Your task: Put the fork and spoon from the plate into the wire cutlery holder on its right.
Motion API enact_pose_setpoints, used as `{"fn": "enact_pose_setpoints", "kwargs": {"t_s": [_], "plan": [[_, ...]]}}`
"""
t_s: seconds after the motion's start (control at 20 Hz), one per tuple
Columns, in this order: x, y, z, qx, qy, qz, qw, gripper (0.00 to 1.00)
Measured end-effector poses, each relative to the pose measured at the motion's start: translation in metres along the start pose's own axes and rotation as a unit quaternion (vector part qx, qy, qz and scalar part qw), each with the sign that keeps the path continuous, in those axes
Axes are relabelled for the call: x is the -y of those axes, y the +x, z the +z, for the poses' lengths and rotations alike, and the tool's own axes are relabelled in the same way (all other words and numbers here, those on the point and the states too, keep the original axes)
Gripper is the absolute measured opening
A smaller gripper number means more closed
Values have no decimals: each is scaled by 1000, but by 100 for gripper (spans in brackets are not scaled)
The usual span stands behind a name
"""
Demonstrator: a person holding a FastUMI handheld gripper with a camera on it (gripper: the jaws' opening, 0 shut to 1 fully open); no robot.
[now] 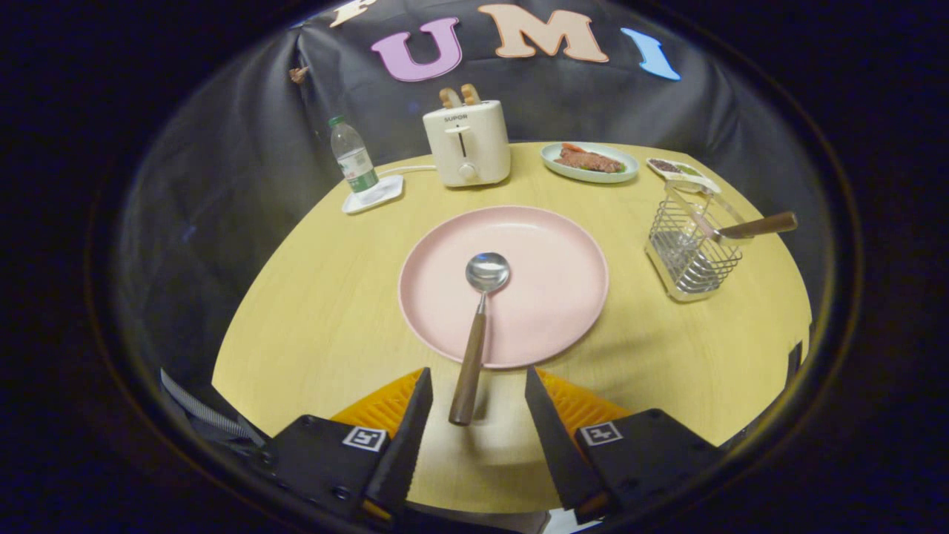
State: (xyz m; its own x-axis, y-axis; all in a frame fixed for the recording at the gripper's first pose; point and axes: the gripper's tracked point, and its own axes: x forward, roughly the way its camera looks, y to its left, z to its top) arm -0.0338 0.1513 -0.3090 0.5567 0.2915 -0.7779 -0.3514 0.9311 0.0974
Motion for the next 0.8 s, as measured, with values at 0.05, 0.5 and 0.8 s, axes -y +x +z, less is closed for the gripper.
{"fn": "enact_pose_setpoints", "kwargs": {"t_s": [0.05,0.5,0.8], "plan": [[-2,2,1,-2,-1,3,1000,74],[3,7,1,-17,6,-6,1000,14],[7,1,-1,-21,-11,-7,1000,5]]}}
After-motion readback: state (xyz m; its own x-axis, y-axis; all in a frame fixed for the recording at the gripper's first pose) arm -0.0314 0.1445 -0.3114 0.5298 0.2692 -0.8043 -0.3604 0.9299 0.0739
